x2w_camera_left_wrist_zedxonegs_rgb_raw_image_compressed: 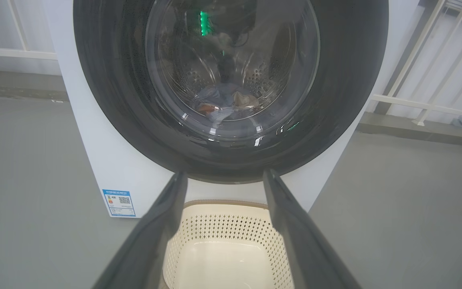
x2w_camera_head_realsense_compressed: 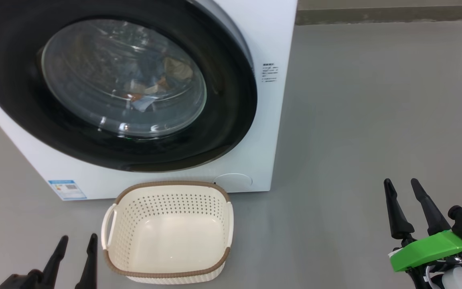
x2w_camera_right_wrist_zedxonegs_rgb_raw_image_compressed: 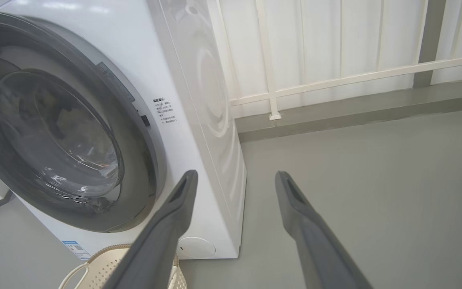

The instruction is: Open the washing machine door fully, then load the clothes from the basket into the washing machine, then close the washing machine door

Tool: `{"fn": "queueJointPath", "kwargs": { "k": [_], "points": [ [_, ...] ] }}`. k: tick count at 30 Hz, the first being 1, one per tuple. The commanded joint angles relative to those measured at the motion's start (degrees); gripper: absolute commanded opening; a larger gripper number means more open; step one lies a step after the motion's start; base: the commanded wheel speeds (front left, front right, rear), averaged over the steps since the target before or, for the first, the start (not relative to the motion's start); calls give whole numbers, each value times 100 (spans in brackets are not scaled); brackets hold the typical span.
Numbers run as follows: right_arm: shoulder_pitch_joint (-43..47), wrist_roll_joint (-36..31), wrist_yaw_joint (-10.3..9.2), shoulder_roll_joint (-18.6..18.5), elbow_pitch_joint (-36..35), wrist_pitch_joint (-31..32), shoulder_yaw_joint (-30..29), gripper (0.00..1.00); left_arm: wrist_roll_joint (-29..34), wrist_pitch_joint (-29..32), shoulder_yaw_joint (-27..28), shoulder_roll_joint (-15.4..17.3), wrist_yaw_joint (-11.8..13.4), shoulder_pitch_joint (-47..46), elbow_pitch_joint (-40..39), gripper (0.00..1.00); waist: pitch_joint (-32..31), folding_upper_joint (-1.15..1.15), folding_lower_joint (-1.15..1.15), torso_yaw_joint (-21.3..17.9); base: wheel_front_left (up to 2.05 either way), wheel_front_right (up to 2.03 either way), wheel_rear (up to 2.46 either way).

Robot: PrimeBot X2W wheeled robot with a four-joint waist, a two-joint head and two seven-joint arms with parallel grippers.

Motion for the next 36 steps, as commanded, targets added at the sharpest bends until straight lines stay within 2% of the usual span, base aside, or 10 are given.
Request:
{"fn": "queueJointPath", "kwargs": {
  "k": [1, 36],
  "points": [
    [-1, -38, -1, -82, -159, -46, 83, 100, -32, -37, 217, 175, -13, -83, -78, 100, -40, 0, 1, -80, 0, 0, 0],
    [128, -72, -1, -54, -226, -46, -23, 100, 28, -37, 345, 106, -13, 46, -143, 100, -70, 0, 1, -60, 0, 0, 0]
  ]
}}
